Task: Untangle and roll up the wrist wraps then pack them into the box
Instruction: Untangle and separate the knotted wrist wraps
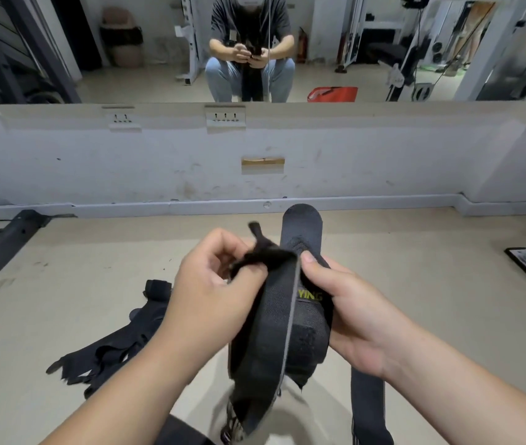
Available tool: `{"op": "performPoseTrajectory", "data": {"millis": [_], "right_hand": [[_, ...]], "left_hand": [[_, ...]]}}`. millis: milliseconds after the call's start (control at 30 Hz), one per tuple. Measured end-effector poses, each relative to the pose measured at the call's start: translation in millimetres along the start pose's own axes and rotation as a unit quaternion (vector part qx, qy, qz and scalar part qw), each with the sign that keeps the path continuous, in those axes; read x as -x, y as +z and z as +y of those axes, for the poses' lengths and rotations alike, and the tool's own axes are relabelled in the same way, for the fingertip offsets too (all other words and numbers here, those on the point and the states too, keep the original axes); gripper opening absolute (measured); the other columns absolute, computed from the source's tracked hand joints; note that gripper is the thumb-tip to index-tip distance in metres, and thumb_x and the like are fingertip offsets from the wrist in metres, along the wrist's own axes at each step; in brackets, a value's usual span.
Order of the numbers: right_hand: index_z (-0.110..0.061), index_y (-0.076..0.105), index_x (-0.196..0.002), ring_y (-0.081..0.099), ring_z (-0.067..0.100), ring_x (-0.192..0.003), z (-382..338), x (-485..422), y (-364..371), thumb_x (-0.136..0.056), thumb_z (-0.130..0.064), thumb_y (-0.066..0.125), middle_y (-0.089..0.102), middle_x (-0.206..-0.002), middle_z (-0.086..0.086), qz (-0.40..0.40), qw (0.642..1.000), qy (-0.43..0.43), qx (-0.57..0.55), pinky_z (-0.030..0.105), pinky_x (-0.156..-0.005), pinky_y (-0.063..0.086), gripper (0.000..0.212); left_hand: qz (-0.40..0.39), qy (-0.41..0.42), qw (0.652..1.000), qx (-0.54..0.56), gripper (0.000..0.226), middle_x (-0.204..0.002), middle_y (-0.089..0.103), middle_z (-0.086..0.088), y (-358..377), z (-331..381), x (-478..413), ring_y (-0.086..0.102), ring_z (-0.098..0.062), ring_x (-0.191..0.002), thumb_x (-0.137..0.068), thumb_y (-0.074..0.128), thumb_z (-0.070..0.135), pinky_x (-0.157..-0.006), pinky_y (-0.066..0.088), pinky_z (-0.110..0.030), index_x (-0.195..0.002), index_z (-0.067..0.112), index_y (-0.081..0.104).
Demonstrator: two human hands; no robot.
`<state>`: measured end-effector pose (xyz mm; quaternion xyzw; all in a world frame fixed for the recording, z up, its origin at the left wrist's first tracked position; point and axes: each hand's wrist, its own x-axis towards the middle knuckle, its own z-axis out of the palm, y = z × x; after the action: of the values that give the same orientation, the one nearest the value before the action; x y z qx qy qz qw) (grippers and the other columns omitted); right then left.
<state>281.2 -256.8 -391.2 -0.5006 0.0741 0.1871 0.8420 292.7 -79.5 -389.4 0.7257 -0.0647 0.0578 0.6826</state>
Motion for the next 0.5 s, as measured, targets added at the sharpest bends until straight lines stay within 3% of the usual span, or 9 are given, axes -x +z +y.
{"op": "performPoseTrajectory", "data": {"millis": [100,267,400,500], "right_hand": [[-0.012,0.069,-0.131,0.071,0.031,-0.119,-2.8,-1.4,-5.2,-0.109,-0.028,0.048,0.074,-0.129,0.015,-0.009,1.000,0.001,0.005,0.043,-0.100,0.056,0.034],[-0.013,0.068,-0.134,0.070,0.032,-0.122,-3.1,-0.9,-5.4,-0.109,-0.029,0.047,0.073,-0.130,0.014,-0.032,0.999,0.005,0.013,0.046,-0.106,0.052,0.036],[-0.013,0.070,-0.130,0.072,0.032,-0.118,-1.5,-2.4,-7.6,-0.108,-0.030,0.052,0.074,-0.127,0.015,-0.022,0.999,-0.006,0.033,0.045,-0.101,0.057,0.033],[-0.010,0.070,-0.126,0.076,0.030,-0.105,-2.4,-3.6,-8.6,-0.106,-0.027,0.056,0.076,-0.121,0.017,-0.002,0.999,-0.016,0.028,0.038,-0.084,0.063,0.029]], "left_hand": [[0.004,-0.076,0.994,0.079,0.014,-0.074,0.071,-0.007,-1.2,1.9,-3.5,0.062,-0.018,-0.069,-0.098,0.065,0.000,-0.061,0.051,-0.027,-0.090,0.010,0.059],[-0.010,-0.107,0.984,0.140,0.017,-0.098,0.080,-0.013,-1.3,-2.8,-6.3,0.075,-0.021,-0.087,-0.103,0.061,0.006,-0.077,0.060,-0.032,-0.115,0.015,0.069],[0.001,-0.112,0.983,0.142,0.018,-0.100,0.081,-0.013,0.1,-2.7,-6.7,0.076,-0.022,-0.086,-0.105,0.061,0.011,-0.077,0.061,-0.034,-0.117,0.020,0.071],[0.011,-0.124,0.981,0.150,0.024,-0.098,0.080,-0.016,-1.1,-4.6,-9.1,0.074,-0.025,-0.081,-0.106,0.059,0.009,-0.075,0.060,-0.035,-0.122,0.022,0.071]]}}
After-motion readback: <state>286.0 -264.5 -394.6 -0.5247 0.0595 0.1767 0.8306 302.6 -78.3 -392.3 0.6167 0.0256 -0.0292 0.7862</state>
